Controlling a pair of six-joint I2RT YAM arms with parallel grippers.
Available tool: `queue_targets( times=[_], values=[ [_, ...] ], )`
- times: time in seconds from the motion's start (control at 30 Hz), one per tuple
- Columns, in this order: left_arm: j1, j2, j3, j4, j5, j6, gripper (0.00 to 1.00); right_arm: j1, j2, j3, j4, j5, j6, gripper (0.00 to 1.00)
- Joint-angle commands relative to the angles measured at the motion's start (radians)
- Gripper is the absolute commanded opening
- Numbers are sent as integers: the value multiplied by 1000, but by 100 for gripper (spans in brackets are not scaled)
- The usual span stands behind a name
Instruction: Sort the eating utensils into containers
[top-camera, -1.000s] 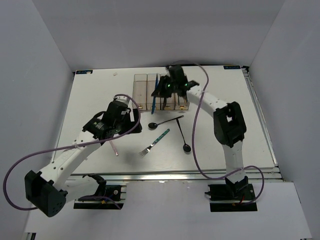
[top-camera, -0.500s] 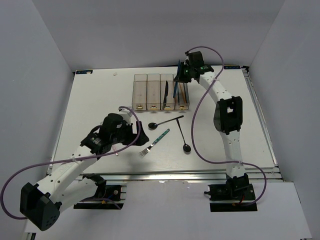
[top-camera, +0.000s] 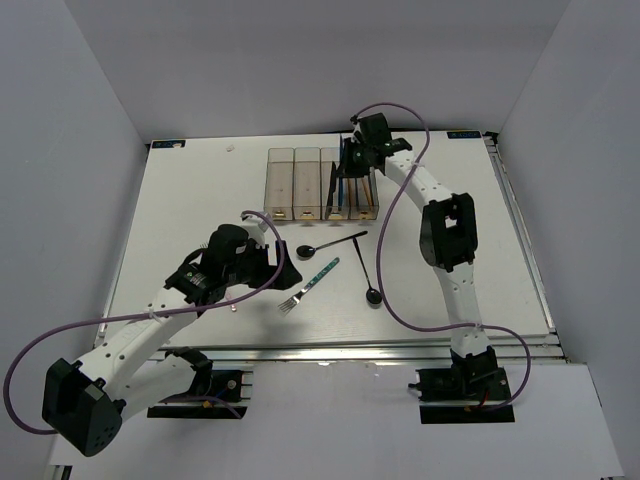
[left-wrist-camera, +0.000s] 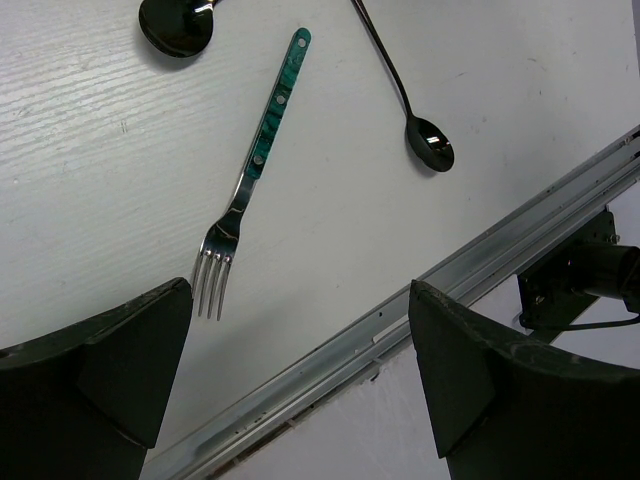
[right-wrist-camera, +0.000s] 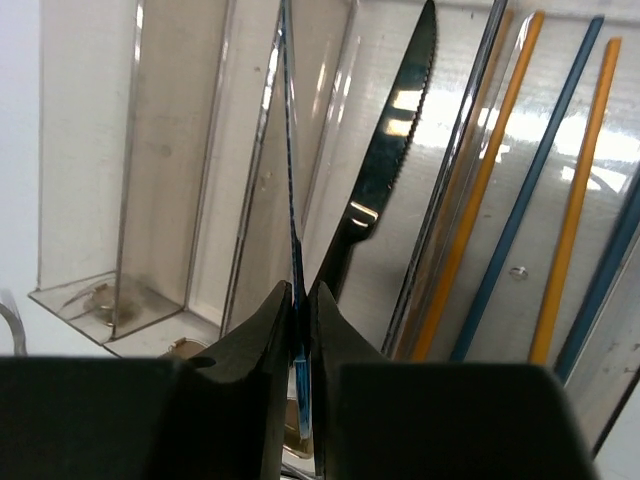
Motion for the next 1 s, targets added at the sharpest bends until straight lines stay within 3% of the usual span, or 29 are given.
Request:
queue_targets(
  times=[0.0,0.03,0.27,0.33,0.43,0.47,0.5,0.63,0.83,0.97],
  values=[
    [-5,-6,-8,19,19,2,98,8,-41,-23,33,15,-15,9],
    [-5,-5,-8,18,19,2,98,10,-45,-23,32,18,-13,20],
    [-5,-26,-9,21,16,1,98,12,-90,23,-10,38,-12,49],
    [-5,-28,-9,21,12,1,98,12,-112,34,-17,41,-16,64],
    [-5,-28,-6,10,-7,-1,98,12,-176,38,-40,67,-19,68],
    [-5,-29,-1,4,-39,-4,98,13,-221,28,-50,76,-22,74],
    [-5,-31,0,-4,-63,-10,98,22,-247,14,-59,116,-38,88],
    [-5,-29,23,-65,-284,-41,98,64,-406,-148,-96,268,-91,89],
    [-4,-14,86,-171,-597,-91,98,123,-688,-578,-102,385,-91,89],
    [-4,-11,155,-264,-798,-84,98,179,-782,-817,-67,429,-70,80]
  ],
)
